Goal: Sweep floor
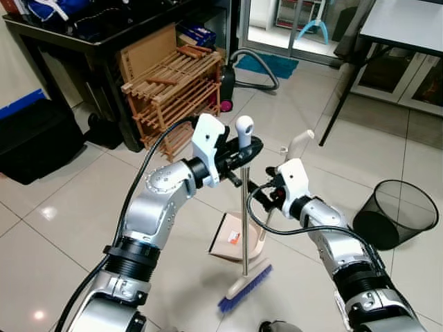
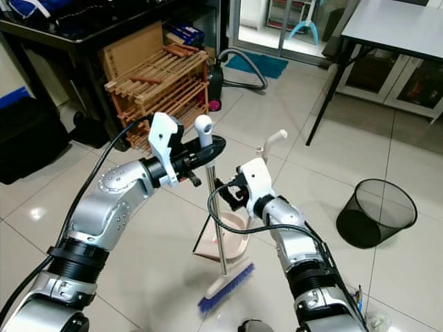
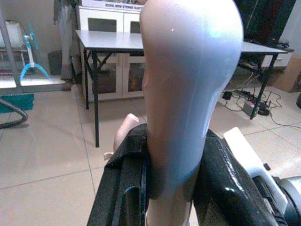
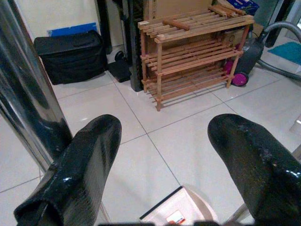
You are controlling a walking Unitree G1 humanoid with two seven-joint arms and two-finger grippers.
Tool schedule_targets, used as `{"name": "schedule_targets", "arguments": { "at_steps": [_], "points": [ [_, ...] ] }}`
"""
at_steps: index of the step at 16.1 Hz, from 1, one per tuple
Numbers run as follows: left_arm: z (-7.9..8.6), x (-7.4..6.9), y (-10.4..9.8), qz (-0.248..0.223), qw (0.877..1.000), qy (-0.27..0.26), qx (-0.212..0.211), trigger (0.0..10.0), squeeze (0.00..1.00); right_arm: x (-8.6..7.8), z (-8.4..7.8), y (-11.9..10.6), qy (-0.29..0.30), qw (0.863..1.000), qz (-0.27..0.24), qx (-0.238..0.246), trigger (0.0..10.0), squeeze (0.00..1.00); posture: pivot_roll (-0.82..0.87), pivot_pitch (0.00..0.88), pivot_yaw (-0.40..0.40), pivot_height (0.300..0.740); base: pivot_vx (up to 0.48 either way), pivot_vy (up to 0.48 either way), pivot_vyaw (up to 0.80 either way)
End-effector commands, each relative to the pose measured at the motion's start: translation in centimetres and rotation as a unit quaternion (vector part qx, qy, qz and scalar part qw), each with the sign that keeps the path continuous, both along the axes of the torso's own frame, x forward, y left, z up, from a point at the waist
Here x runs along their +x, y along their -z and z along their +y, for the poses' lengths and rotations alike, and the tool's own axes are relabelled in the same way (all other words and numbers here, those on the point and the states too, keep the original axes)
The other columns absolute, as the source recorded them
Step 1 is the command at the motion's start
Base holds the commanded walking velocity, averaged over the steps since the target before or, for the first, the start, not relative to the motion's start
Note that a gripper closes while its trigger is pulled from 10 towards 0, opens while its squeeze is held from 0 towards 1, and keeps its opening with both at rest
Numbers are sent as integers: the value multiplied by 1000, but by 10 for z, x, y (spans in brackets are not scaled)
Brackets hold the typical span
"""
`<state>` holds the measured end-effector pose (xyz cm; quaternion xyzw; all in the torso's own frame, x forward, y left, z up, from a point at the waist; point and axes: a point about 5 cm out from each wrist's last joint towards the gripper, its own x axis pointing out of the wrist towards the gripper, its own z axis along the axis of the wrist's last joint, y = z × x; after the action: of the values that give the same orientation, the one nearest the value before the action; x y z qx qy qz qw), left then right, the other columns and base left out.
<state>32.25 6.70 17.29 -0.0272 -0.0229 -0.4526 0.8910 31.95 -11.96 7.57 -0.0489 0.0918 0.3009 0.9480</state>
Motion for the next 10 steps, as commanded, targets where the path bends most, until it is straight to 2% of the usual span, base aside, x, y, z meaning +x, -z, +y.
{"name": "schedule_targets", "arguments": {
  "at_steps": [1,6,10],
  "points": [
    [5,8,-17,-39,999,-33,-15,10000,0,-4,11,0,-34,999,2,11,10000,0,-35,45,35,740,0,0,0],
    [5,11,-18,-44,997,-51,-34,10000,0,-6,13,-2,-41,999,-2,14,10000,0,-41,37,38,740,0,0,0],
    [2,9,-16,-42,997,-44,-37,10000,0,-6,12,-1,-41,999,-3,13,10000,0,-45,30,38,740,0,0,0]
  ]
}}
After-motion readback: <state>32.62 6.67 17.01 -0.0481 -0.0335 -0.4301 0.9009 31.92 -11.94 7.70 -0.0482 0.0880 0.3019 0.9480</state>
